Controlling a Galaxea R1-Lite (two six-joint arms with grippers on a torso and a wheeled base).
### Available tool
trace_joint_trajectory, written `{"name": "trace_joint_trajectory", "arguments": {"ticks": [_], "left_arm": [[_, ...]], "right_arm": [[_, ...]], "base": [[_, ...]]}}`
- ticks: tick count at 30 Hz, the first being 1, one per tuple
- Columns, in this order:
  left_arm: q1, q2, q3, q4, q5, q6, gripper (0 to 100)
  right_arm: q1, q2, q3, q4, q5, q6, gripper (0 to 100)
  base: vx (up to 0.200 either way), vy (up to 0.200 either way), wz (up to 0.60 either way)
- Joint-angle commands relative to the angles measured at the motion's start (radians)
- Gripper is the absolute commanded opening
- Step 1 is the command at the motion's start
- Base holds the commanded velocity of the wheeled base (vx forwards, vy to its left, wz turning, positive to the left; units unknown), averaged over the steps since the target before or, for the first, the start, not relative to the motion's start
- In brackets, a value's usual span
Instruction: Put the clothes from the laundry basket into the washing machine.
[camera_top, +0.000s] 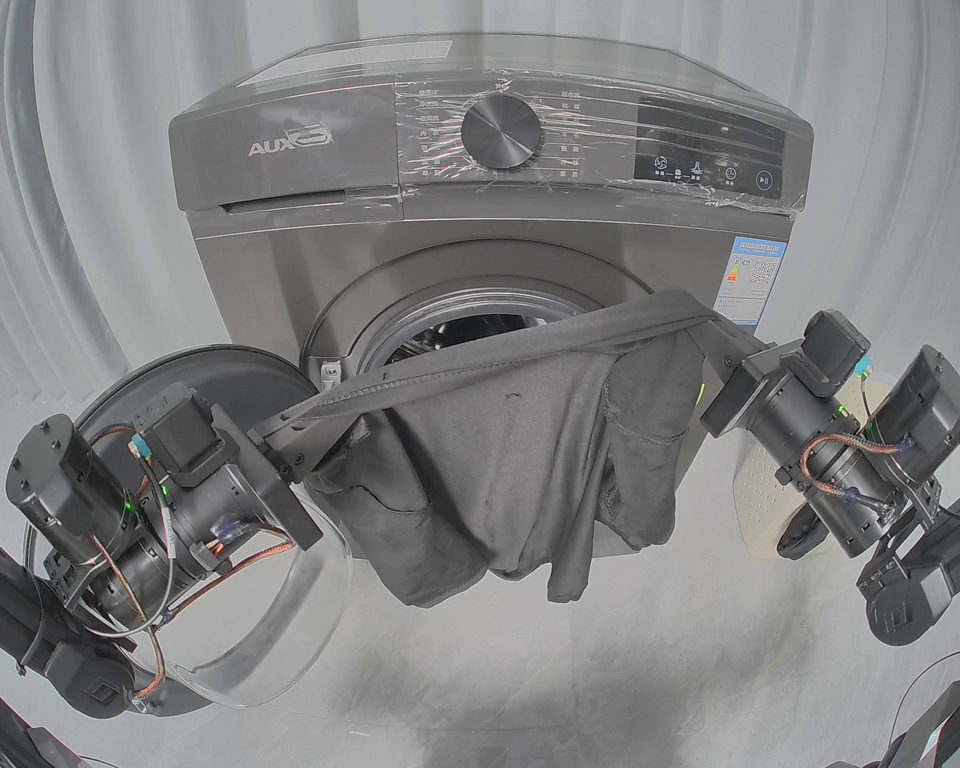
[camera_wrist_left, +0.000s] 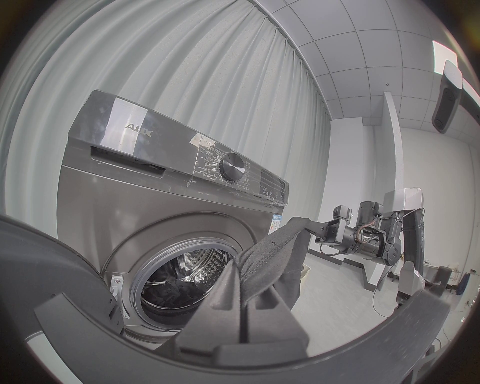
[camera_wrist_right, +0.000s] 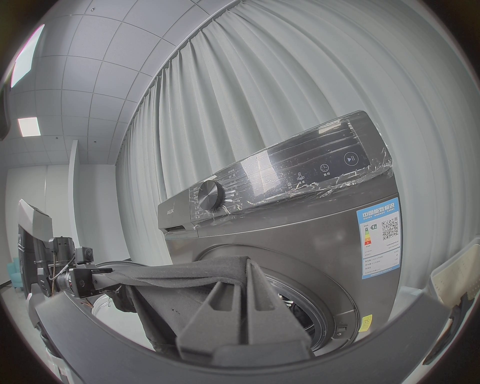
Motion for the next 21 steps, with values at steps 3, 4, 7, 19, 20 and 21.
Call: {"name": "trace_joint_trajectory", "arguments": {"ticks": [3, 4, 7, 19, 20, 21], "left_arm": [[0.002, 0.003, 0.005, -0.001, -0.005, 0.0, 0], [0.002, 0.003, 0.005, -0.001, -0.005, 0.0, 0], [0.002, 0.003, 0.005, -0.001, -0.006, 0.0, 0], [0.011, 0.023, 0.092, 0.002, -0.02, -0.011, 100], [0.011, 0.032, 0.101, 0.001, -0.04, -0.011, 100], [0.011, 0.033, 0.101, 0.001, -0.045, -0.011, 100]], "right_arm": [[0.002, 0.005, 0.0, -0.001, 0.0, 0.001, 0], [0.002, 0.005, 0.0, 0.0, 0.002, 0.001, 0], [0.002, 0.006, 0.0, -0.001, 0.002, 0.001, 0], [-0.001, 0.028, 0.009, -0.006, 0.002, 0.01, 0], [-0.001, 0.038, 0.008, -0.011, 0.0, 0.016, 0], [-0.001, 0.042, 0.008, -0.011, 0.0, 0.018, 0]], "base": [[0.0, 0.0, 0.0], [0.0, 0.0, 0.0], [0.0, 0.0, 0.0], [0.0, 0.0, 0.0], [0.0, 0.0, 0.0], [0.0, 0.0, 0.0]]}}
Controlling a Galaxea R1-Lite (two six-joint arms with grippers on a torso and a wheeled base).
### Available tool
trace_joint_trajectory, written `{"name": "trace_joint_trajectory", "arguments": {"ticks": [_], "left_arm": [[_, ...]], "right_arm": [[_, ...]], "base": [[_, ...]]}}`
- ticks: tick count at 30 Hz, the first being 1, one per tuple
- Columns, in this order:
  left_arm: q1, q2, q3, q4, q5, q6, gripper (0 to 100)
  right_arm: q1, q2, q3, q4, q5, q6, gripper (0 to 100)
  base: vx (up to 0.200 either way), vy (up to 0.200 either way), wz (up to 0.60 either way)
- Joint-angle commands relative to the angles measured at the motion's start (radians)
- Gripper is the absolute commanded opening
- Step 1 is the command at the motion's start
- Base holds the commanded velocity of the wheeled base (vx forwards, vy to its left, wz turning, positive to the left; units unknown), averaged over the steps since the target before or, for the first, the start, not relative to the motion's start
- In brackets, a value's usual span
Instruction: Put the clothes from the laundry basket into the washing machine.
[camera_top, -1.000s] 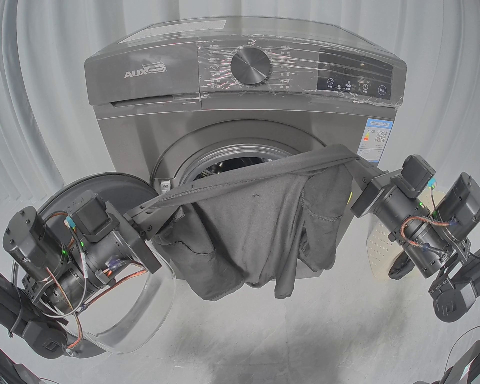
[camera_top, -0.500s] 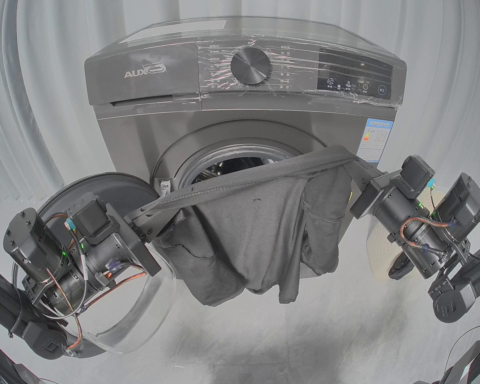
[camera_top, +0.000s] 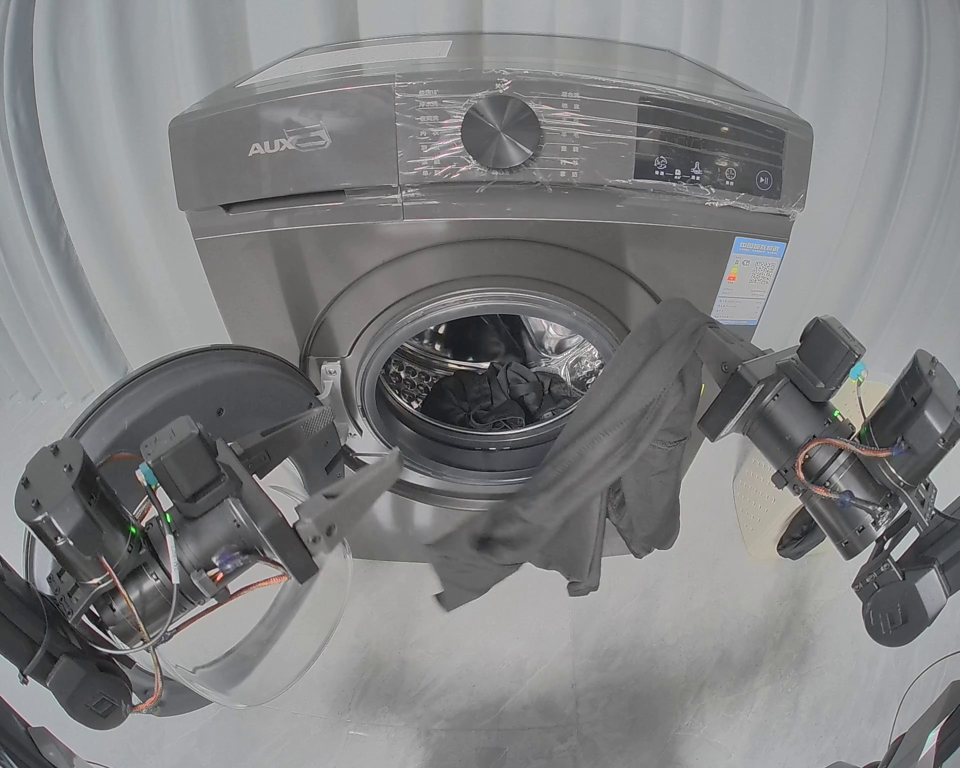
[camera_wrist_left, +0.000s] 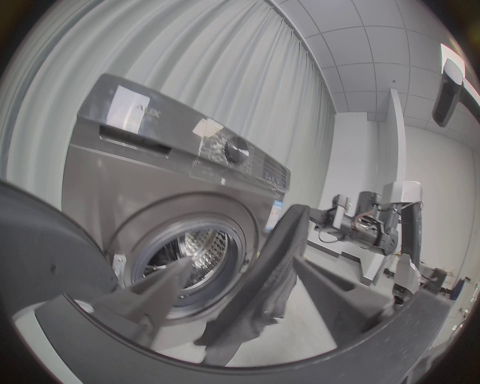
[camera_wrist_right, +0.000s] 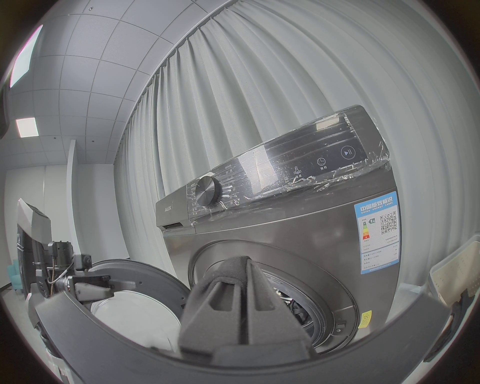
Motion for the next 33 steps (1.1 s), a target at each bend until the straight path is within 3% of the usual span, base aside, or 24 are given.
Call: {"name": "trace_joint_trajectory", "arguments": {"ticks": [1, 9, 14, 15, 17, 26, 33], "left_arm": [[0.001, 0.029, 0.036, -0.002, -0.034, -0.002, 100], [-0.005, 0.089, 0.041, -0.002, -0.027, 0.007, 100], [-0.02, 0.181, -0.031, -0.004, -0.014, 0.024, 100], [-0.023, 0.224, -0.071, -0.004, 0.022, 0.032, 100], [-0.037, 0.242, -0.094, -0.004, 0.039, 0.035, 100], [-0.074, 0.354, -0.136, -0.005, 0.029, 0.041, 100], [-0.086, 0.442, -0.183, -0.004, 0.021, 0.082, 100]], "right_arm": [[-0.001, 0.034, 0.001, -0.006, 0.0, 0.011, 0], [0.069, 0.036, -0.004, -0.001, -0.001, 0.016, 0], [0.103, 0.037, -0.021, 0.005, -0.04, 0.026, 0], [0.111, 0.047, -0.024, 0.006, -0.037, 0.026, 0], [0.123, 0.054, -0.032, 0.006, -0.035, 0.026, 0], [0.201, 0.073, -0.068, 0.012, -0.032, 0.025, 0], [0.244, 0.091, -0.088, 0.012, -0.032, 0.025, 0]], "base": [[0.0, 0.0, 0.0], [0.0, 0.0, 0.0], [0.0, 0.0, 0.0], [0.0, 0.0, 0.0], [0.0, 0.0, 0.0], [0.0, 0.0, 0.0], [0.0, 0.0, 0.0]]}}
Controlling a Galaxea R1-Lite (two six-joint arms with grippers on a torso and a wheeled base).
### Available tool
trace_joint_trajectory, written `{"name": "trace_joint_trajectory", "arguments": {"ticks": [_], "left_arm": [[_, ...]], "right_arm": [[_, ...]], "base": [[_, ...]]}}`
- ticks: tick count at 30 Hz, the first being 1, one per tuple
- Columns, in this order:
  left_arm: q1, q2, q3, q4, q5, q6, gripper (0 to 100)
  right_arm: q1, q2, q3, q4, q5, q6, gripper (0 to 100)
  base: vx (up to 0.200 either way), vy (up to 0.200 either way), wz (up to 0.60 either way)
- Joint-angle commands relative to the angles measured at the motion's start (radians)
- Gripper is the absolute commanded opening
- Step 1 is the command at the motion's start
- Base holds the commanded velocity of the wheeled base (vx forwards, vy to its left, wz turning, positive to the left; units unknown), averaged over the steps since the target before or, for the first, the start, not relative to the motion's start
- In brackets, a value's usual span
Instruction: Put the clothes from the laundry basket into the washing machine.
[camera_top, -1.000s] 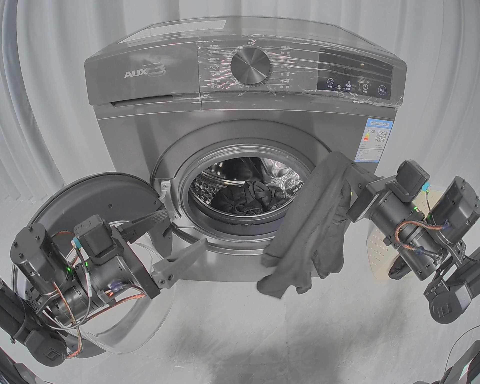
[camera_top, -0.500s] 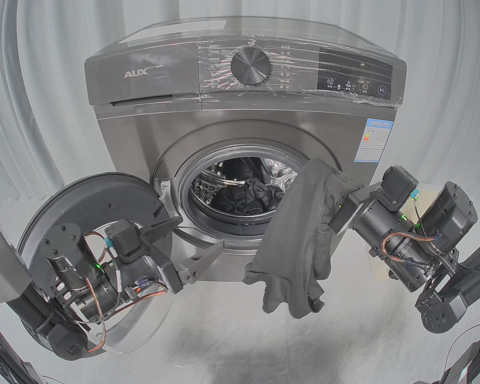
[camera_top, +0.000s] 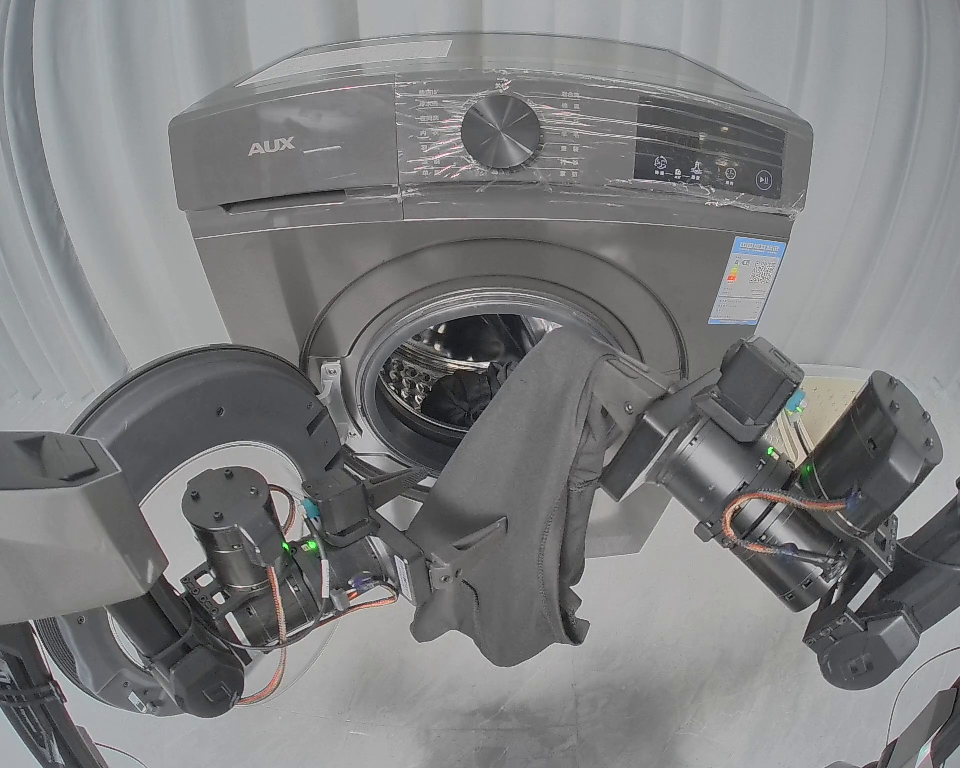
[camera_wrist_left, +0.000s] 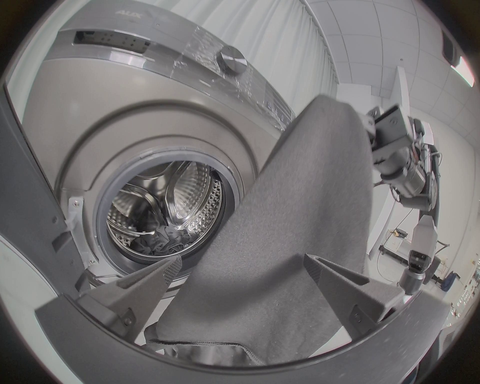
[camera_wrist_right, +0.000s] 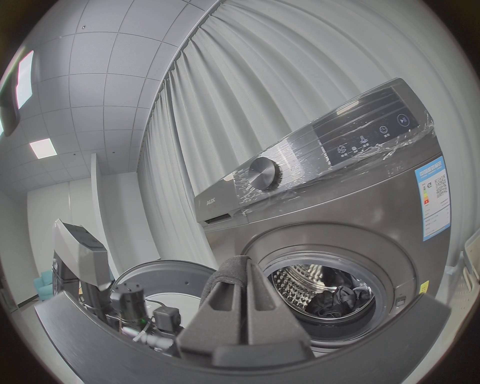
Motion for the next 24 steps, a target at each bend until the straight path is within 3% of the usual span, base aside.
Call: {"name": "trace_joint_trajectory", "arguments": {"ticks": [1, 14, 24], "left_arm": [[-0.007, 0.082, -0.036, 0.001, -0.011, 0.013, 100], [-0.007, 0.194, -0.128, 0.001, -0.051, 0.015, 100], [0.001, 0.295, -0.246, 0.002, -0.04, 0.015, 100]], "right_arm": [[0.028, 0.021, -0.012, 0.0, 0.001, 0.0, 0], [0.087, 0.035, -0.015, -0.003, -0.001, 0.0, 0], [0.087, 0.025, -0.012, -0.006, -0.006, 0.001, 0]], "base": [[0.0, 0.0, 0.0], [0.0, 0.0, 0.0], [0.0, 0.0, 0.0]]}}
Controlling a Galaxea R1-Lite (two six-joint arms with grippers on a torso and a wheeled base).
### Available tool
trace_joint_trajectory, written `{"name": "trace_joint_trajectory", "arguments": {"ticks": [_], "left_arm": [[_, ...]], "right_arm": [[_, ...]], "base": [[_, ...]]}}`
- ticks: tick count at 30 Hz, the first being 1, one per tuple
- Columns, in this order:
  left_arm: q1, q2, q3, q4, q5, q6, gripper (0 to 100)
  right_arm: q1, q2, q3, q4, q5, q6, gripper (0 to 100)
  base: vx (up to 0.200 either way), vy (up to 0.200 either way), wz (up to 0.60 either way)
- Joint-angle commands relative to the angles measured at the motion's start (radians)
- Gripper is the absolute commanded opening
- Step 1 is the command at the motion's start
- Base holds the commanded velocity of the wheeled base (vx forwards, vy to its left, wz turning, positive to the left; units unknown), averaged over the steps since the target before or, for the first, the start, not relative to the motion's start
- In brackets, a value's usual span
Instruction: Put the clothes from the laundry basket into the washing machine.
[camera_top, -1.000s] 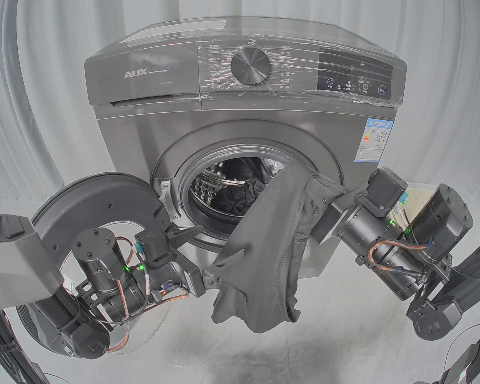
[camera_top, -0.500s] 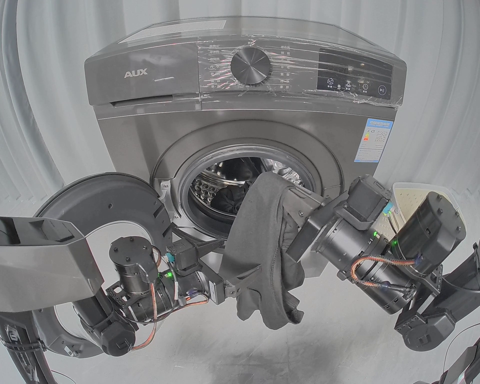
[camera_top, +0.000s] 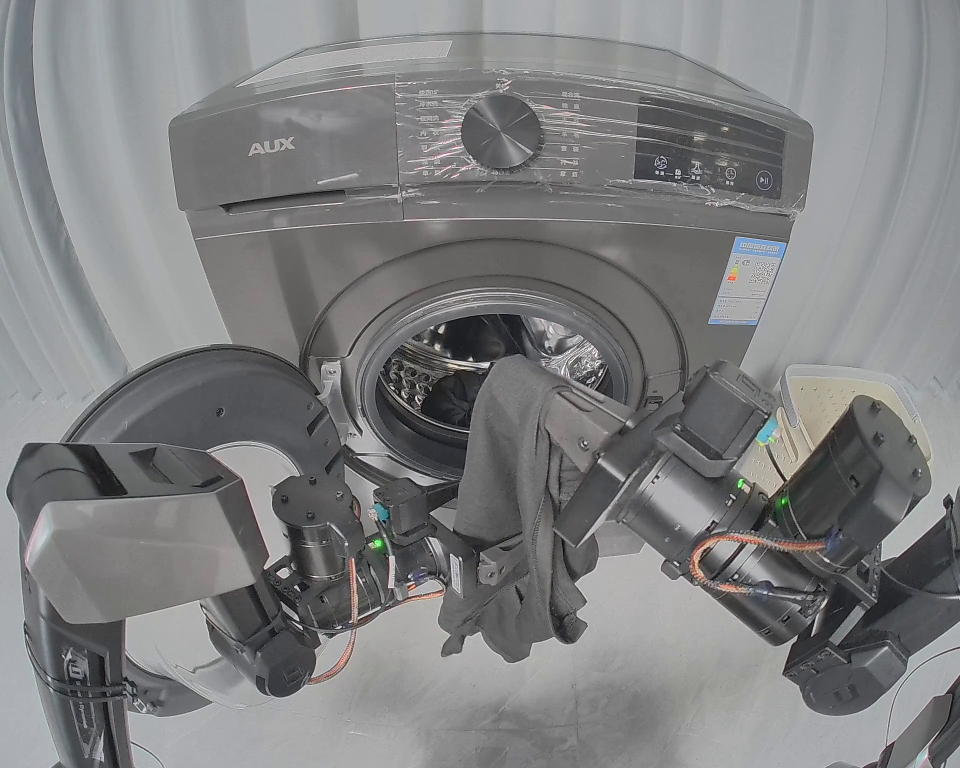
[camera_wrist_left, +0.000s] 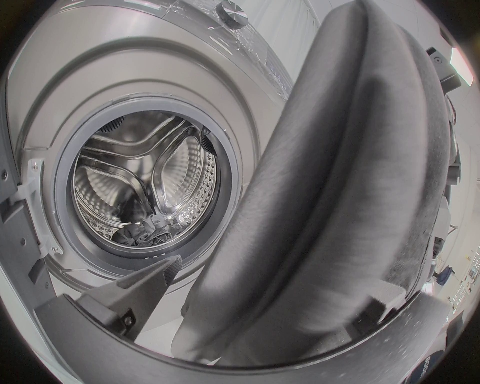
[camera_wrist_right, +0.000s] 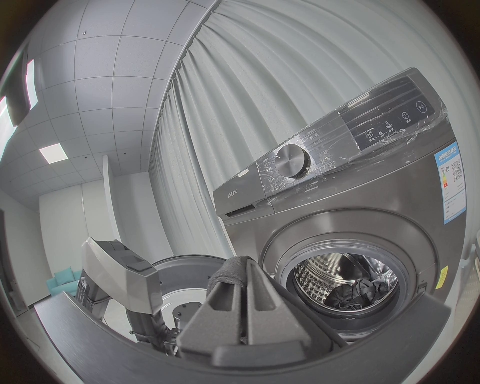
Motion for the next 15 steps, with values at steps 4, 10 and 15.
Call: {"name": "trace_joint_trajectory", "arguments": {"ticks": [4, 10, 15], "left_arm": [[0.002, 0.04, -0.028, -0.005, -0.003, 0.0, 0], [-0.016, -0.092, 0.05, -0.005, -0.009, 0.0, 0], [-0.041, -0.245, 0.19, -0.007, -0.021, 0.003, 0]], "right_arm": [[-0.027, -0.003, -0.002, -0.002, 0.002, 0.001, 0], [-0.097, 0.018, -0.046, 0.001, 0.008, 0.001, 0], [-0.153, 0.074, -0.091, -0.008, 0.012, 0.012, 0]], "base": [[0.0, 0.0, 0.0], [0.0, 0.0, 0.0], [0.0, 0.0, 0.0]]}}
